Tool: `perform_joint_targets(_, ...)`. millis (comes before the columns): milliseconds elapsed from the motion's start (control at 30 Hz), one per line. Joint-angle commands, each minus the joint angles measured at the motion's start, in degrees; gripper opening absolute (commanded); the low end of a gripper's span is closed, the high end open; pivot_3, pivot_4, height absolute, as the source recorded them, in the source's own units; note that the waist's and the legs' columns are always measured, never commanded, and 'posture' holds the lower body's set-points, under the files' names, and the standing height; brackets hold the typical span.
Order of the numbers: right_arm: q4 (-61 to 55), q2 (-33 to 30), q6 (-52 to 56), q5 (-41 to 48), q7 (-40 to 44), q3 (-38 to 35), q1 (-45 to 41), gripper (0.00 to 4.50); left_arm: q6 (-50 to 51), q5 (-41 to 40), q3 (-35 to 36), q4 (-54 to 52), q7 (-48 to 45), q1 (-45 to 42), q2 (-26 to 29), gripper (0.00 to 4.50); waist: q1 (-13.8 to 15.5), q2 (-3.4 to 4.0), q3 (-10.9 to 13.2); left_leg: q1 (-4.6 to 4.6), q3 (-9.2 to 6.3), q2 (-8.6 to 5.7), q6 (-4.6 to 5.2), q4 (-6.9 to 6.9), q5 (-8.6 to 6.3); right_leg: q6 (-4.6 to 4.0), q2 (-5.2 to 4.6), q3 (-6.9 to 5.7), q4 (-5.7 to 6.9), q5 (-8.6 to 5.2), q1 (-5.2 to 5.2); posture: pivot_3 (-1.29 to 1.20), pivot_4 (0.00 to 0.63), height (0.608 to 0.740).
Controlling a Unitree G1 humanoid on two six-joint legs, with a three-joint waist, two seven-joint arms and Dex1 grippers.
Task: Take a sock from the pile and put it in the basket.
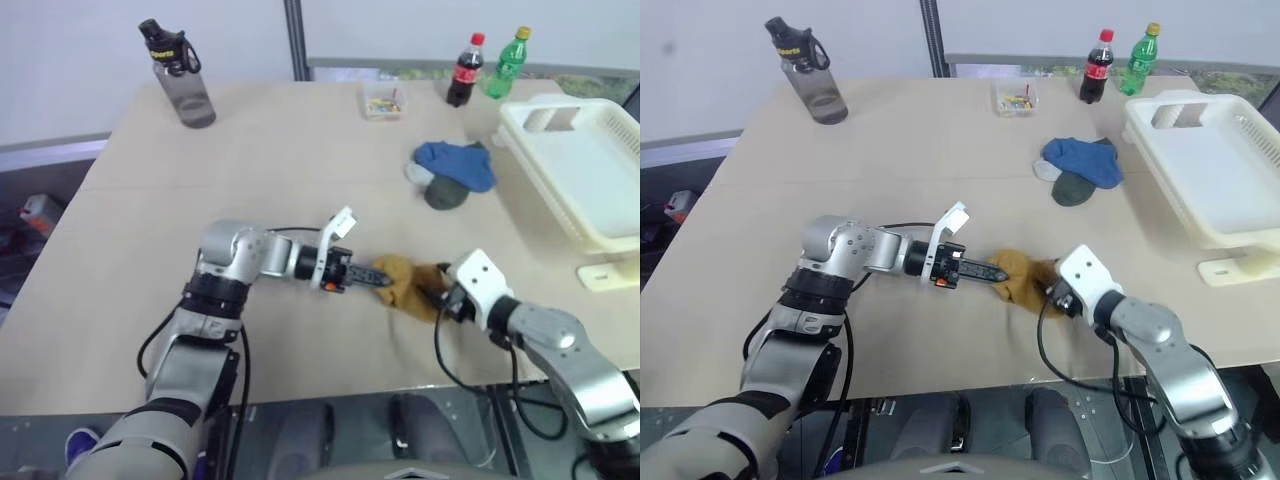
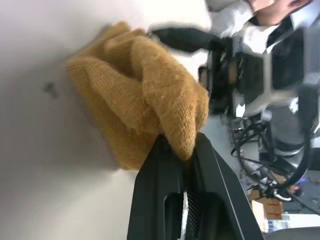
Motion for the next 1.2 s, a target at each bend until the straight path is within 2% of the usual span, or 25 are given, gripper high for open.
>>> perform_joint_targets(33,3.7,2.0,-3.0,-2.1,0.5,4.5,-2.1,2.63,-0.4,-0.4,2.0,-2.3,0.4,0.6,1.4,0.07,0.1,0.01,0.0,0.00,-0.03,0.01,0.00,0.00,0.00,0.00,0.02,-0.03,0.00,0.00,0.00,0.00,0.150,0.740)
perform_joint_targets(167,7.2,3.9,-4.4,-3.5,0.7,6.8,-4.3,2.63,0.6,-0.6,3.1,-2.8,2.3,0.9,1.8,0.07,0.2,0.02,0.0,-0.08,-0.05,-0.02,-0.01,0.00,0.00,0.00,-0.03,-0.05,-0.02,0.00,-0.02,0.00,0.150,0.740)
perform_joint_targets(333,9.3,2.9,-6.6,-6.0,1.4,7.9,-4.1,2.63,1.8,-1.3,4.6,-4.1,4.1,1.3,1.2,0.07,0.1,0.02,0.0,-0.05,-0.08,-0.01,-0.01,0.01,0.01,0.00,-0.02,-0.08,0.01,0.01,-0.02,0.00,0.150,0.740)
perform_joint_targets(633,-7.8,-1.4,-1.4,-0.3,2.8,-4.3,2.0,2.63,5.5,-2.9,7.0,-6.6,6.6,-1.1,-1.6,0.07,0.4,0.03,0.0,-0.13,-0.11,-0.05,-0.02,0.04,0.01,0.00,-0.06,-0.10,0.00,0.01,-0.03,0.00,0.150,0.740)
perform_joint_targets(833,-14.4,-3.8,2.4,0.3,1.5,-9.6,8.8,2.63,5.0,-1.6,3.7,-6.4,8.6,-2.3,-6.4,0.07,0.6,0.04,0.0,-0.19,-0.25,-0.08,-0.02,0.05,0.01,0.00,-0.07,-0.21,0.00,0.01,-0.02,0.00,0.150,0.740)
perform_joint_targets(1000,-18.1,-3.6,4.7,0.4,0.1,-11.7,11.4,2.63,3.5,1.9,1.9,-1.4,12.7,-4.3,-12.4,0.07,0.4,0.05,0.0,-0.16,-0.25,-0.07,-0.01,0.06,0.01,0.00,-0.04,-0.20,0.04,0.01,-0.01,0.00,0.150,0.740)
perform_joint_targets(1167,-21.6,-3.3,6.9,0.5,-1.1,-13.2,14.7,2.63,-0.1,4.9,-0.8,2.2,13.9,-5.3,-16.0,0.07,0.4,0.05,0.0,-0.17,-0.23,-0.09,-0.01,0.06,0.01,0.01,-0.05,-0.18,0.01,0.00,-0.01,0.00,0.150,0.740)
perform_joint_targets(1200,-22.1,-3.5,7.1,0.1,-1.3,-13.5,15.8,2.63,-0.3,5.0,-0.8,2.8,14.0,-5.7,-16.7,0.39,0.4,0.04,0.0,-0.17,-0.23,-0.09,-0.01,0.06,0.01,0.01,-0.05,-0.19,0.01,0.00,-0.01,0.00,0.150,0.740)
